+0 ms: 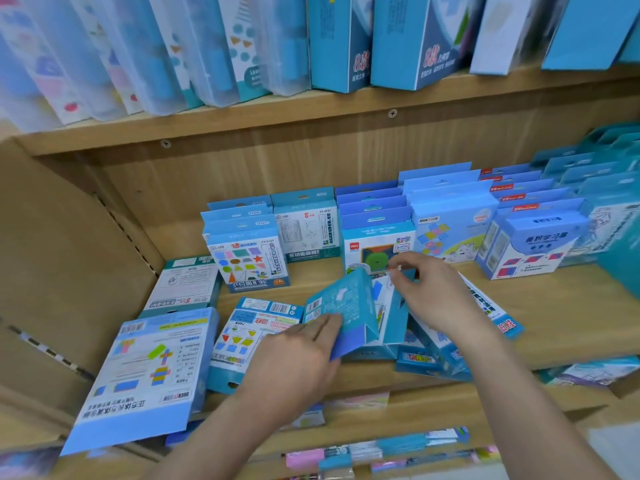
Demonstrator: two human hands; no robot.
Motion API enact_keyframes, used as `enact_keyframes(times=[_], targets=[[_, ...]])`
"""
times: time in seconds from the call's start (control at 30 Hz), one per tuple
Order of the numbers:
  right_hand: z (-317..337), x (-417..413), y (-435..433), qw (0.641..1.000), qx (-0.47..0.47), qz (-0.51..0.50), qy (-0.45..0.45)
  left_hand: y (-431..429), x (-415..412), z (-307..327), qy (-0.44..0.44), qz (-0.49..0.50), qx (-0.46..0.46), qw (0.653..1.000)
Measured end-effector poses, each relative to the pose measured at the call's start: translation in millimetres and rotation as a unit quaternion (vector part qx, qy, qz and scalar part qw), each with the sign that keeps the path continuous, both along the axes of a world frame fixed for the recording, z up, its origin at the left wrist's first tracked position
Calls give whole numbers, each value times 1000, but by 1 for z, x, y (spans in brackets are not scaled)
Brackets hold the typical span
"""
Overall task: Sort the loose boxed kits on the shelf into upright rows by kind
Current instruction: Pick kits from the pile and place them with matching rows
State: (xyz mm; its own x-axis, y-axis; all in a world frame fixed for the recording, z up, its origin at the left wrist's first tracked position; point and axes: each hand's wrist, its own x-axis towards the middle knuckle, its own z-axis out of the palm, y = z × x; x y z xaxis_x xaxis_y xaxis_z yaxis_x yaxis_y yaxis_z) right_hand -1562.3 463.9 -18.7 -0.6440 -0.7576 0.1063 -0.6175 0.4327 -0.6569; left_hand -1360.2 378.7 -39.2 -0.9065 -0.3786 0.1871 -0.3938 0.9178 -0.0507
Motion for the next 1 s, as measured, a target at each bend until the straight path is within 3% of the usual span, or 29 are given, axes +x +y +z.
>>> enact_keyframes(times=[0.17, 0.27, 0.33, 0.47, 0.63, 0.73, 0.8, 0.9, 1.0], targets=[[21, 17, -13, 994, 6, 36, 105, -2, 10, 4, -11, 27, 75, 997], [26, 32, -24, 975, 91, 50, 199, -11, 19, 0, -18, 22, 113, 993], [30, 40, -30, 969, 113, 62, 212, -18, 26, -1, -32, 8, 129, 991], [38, 57, -49, 979, 77, 146, 117, -31, 41, 6, -16, -16, 174, 984], [28, 95, -86, 973, 24, 231, -2, -72, 86, 25, 93, 135, 140, 977], [22, 123, -109, 950, 21, 273, -152, -105, 127, 20, -3, 259, 109, 960], [20, 139, -122, 926, 40, 288, -241, -115, 148, 6, -89, 309, 145, 936], [11, 157, -142, 888, 40, 264, -376, -111, 162, -11, -82, 306, 171, 933], [-3, 168, -162, 880, 42, 231, -412, -106, 163, -11, -93, 299, 150, 938]])
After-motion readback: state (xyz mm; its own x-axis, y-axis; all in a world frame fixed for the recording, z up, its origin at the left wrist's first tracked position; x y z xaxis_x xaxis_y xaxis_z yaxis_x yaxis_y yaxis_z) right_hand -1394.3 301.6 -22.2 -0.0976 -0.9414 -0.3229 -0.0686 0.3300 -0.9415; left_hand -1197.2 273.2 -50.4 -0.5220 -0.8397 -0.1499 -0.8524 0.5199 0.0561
